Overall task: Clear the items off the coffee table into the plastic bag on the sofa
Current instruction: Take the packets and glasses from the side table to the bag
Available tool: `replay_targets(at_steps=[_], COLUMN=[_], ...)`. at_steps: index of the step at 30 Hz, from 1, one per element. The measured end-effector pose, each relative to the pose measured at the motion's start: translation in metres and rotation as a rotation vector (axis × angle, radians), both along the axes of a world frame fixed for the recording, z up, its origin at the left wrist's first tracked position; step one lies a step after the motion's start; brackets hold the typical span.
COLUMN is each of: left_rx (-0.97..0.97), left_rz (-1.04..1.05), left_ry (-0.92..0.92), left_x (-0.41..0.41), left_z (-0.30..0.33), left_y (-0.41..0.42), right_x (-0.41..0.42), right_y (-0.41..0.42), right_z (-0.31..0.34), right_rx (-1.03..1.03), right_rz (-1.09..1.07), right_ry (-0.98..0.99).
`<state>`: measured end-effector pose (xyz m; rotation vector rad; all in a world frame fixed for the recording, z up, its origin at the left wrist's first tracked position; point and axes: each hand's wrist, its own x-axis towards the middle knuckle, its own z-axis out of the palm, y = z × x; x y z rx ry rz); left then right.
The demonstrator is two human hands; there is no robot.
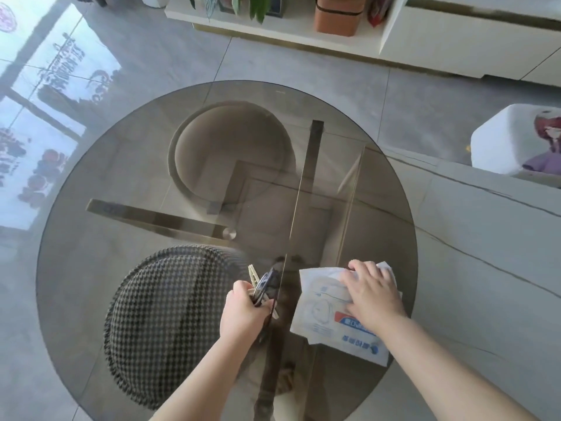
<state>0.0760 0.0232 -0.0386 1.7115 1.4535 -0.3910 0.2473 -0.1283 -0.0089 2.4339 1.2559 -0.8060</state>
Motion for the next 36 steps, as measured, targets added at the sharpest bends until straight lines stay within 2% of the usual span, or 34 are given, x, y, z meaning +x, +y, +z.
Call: replay_targets(at_steps=[2, 4, 6, 12, 17, 26, 36], left_rx=[-0.029, -0.058, -0.108, -0.342, -0.453, -0.489, -0.893], left_rz=[0.016, 0.046, 0.093, 0.316, 0.227, 0.130, -0.058], left_ry=[-0.005, -0.024, -0.050, -0.257, -0.377, -0.505, -0.625], left_x=[-0.002, -0.002, 0.001, 0.019, 0.037, 0.083, 0.103], left_z=[0.001, 0.000, 0.005, 0.031, 0.077, 0.200, 0.331], left_y=[0.001, -0.001, -0.003, -0.020, -0.043, -0.130, -0.263], right_x=[0.001, -0.001, -0.005, -0.009, -0.013, -0.029, -0.021], right_y=[-0.001, -0.002, -0.003, -0.019, -0.039, -0.101, -0.256], right_z=[0.003, 0.004, 0.008, 0.028, 0.069, 0.191, 0.311], right_rx=[0.011, 0.007, 0.013, 0.234, 0.457, 0.795, 1.094], right_rz=[-0.012, -0.102, -0.241, -0.783, -1.089, -1.338, -1.412], right_ry=[-0.064, -0.034, 0.073, 0.412, 0.575, 0.676, 0.733])
